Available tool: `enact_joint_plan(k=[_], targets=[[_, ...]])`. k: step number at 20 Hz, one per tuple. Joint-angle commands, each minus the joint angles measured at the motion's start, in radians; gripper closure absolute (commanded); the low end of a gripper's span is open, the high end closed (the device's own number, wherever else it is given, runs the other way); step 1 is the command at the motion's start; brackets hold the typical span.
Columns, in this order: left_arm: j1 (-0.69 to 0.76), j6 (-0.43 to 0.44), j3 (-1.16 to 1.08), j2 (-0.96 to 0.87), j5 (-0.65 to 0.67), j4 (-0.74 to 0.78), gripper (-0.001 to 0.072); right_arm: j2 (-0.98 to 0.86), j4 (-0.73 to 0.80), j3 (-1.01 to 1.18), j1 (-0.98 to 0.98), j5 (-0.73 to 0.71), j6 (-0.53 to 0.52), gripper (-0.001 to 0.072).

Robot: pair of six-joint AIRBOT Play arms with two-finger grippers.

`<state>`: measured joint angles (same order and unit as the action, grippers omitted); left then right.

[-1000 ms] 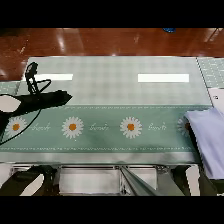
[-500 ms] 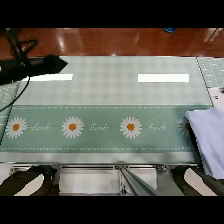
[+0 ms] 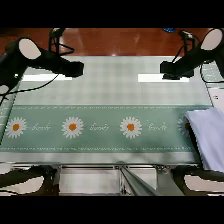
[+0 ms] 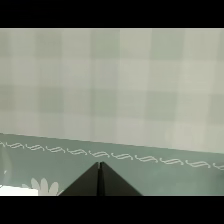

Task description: Fold the shirts.

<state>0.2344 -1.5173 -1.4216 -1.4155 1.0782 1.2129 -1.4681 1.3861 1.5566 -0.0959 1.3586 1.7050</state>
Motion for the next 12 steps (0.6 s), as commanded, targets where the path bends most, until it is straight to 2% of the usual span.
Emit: enact_joint_plan(k=[1, 12], targets=[[-0.005, -0.04, -0.002, -0.039, 0.032, 0.052, 0.0691, -0.032, 0.007, 0.008, -0.026, 0.01, 0.01, 0.0693], [-0.003, -0.04, -0.002, -0.092, 0.031, 0.051, 0.069, -0.032, 0.008, 0.008, -0.026, 0.009, 0.01, 0.0693]])
